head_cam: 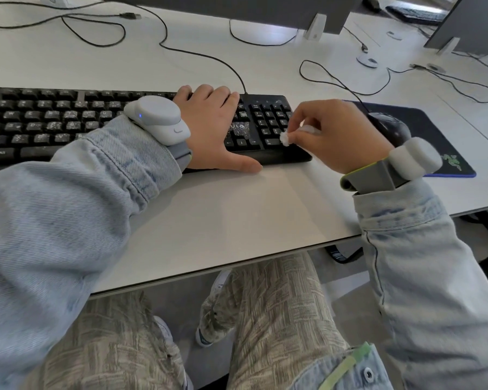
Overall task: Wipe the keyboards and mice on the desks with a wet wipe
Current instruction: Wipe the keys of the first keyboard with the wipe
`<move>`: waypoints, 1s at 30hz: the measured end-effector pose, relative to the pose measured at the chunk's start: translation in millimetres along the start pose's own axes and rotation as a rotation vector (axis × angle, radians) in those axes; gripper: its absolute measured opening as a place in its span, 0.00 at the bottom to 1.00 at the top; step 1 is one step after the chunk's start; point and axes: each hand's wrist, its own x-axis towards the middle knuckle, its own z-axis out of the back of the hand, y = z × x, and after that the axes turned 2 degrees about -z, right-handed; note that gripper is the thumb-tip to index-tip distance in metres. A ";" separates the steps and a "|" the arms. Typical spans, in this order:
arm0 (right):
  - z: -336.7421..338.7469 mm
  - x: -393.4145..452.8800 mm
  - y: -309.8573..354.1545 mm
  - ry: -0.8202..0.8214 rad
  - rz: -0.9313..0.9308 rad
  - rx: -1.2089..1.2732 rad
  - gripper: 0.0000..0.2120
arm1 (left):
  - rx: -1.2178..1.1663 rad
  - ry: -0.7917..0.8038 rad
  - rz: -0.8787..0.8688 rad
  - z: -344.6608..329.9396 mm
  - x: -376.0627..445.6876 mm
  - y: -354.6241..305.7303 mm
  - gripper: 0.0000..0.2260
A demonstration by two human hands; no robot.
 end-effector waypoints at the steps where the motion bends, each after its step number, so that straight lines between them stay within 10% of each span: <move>1: 2.3 -1.0 -3.3 0.002 -0.016 -0.013 0.07 | -0.001 -0.001 0.000 -0.1 0.0 -0.1 0.63; 17: -13.5 76.3 27.1 -0.191 0.050 -0.083 0.06 | -0.029 0.025 0.017 4.9 -2.4 -0.3 0.65; 30: -11.3 69.1 40.8 0.028 0.091 -0.197 0.07 | -0.033 0.025 0.039 2.3 -0.7 -0.9 0.66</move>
